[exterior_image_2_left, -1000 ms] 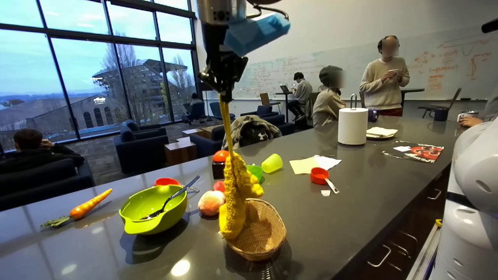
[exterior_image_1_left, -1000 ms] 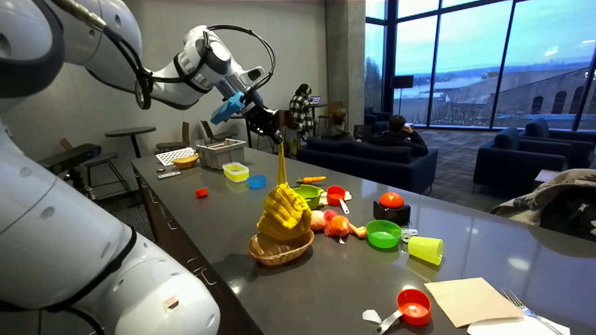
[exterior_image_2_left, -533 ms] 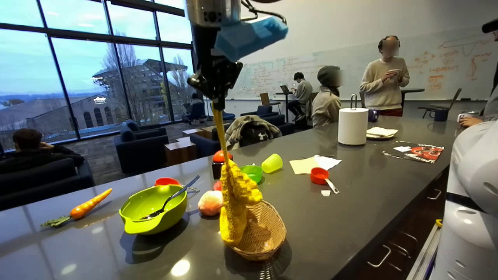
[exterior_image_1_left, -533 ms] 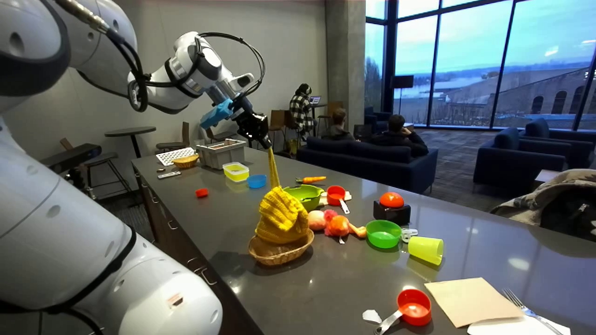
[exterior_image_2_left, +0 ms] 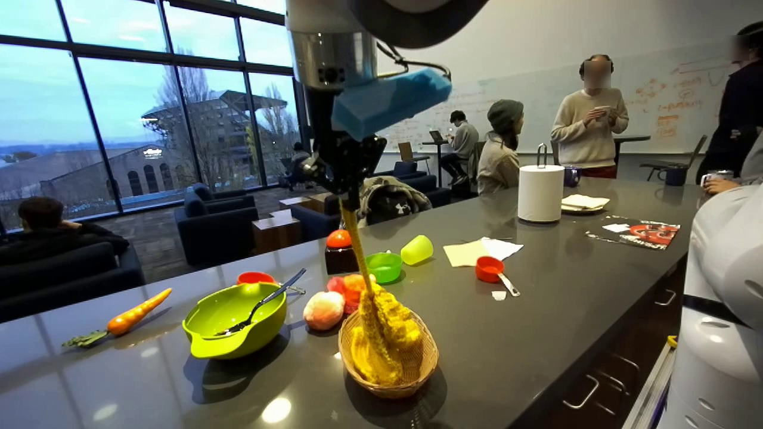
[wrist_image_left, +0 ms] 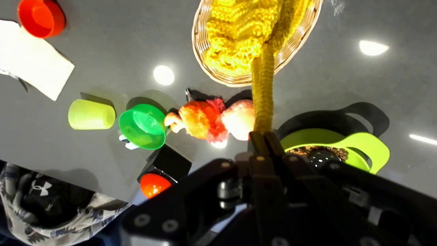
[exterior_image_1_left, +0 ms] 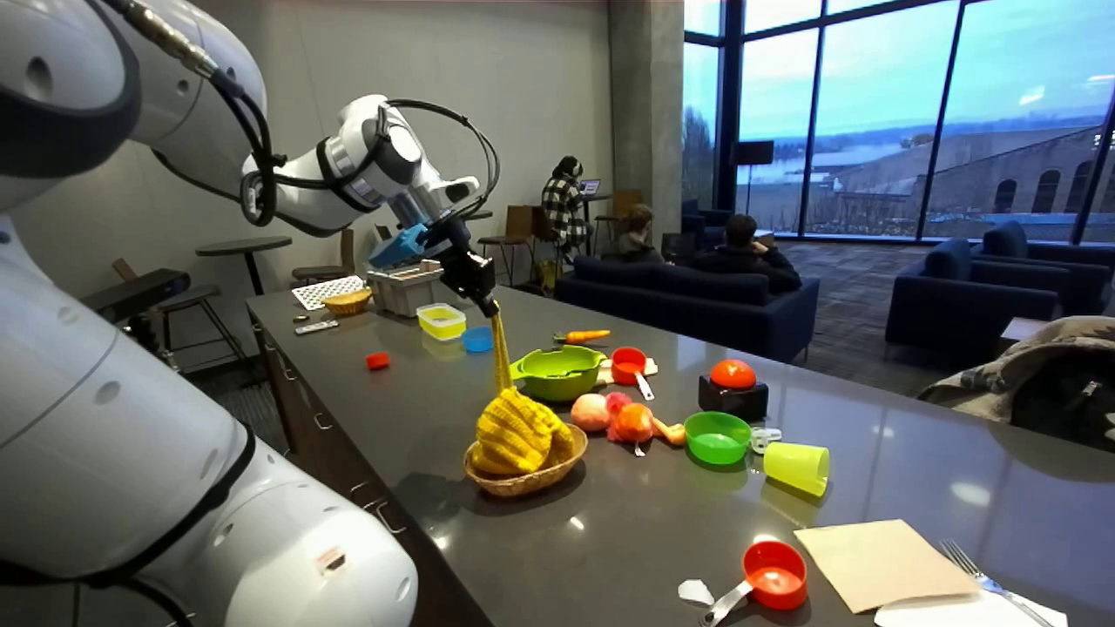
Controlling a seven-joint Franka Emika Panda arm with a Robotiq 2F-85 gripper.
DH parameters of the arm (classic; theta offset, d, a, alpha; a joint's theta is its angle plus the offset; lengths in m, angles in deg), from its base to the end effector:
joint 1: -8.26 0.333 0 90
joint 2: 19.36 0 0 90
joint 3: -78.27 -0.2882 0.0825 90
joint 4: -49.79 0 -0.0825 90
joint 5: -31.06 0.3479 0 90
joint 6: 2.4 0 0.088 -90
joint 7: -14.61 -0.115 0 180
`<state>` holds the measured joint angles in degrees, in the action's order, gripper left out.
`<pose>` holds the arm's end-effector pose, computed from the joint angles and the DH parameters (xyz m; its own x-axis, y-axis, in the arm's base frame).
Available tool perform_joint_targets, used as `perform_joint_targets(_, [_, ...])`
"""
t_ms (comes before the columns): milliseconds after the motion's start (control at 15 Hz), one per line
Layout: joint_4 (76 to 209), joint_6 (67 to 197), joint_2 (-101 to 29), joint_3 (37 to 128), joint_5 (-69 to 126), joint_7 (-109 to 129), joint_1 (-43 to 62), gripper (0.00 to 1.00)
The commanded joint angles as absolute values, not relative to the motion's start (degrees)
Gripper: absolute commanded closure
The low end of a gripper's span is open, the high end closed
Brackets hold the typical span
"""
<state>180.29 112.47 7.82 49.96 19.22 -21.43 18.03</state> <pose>0.3264 0.2630 0.5116 0.9345 0.1190 0.3354 0.0311 -0.9662 0.2561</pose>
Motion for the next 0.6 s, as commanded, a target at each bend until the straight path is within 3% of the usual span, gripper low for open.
perform_joint_targets(0, [182.2, 111.2, 7.5, 51.4, 22.0, -22.8, 19.4, 0.99])
perform_joint_targets(133, [183.2, 111.0, 7.2, 52.0, 23.4, -22.6, 19.5, 0.99])
perform_joint_targets(200, [183.7, 111.3, 6.9, 52.3, 24.0, -22.3, 19.5, 0.89])
perform_joint_targets(267, [183.0, 111.4, 7.1, 51.6, 22.1, -22.4, 19.1, 0.96])
perform_joint_targets(333, [183.4, 111.4, 6.8, 51.7, 22.5, -22.4, 19.1, 0.90])
perform_joint_targets(533, [183.5, 111.4, 6.6, 52.0, 22.6, -22.3, 19.1, 0.89])
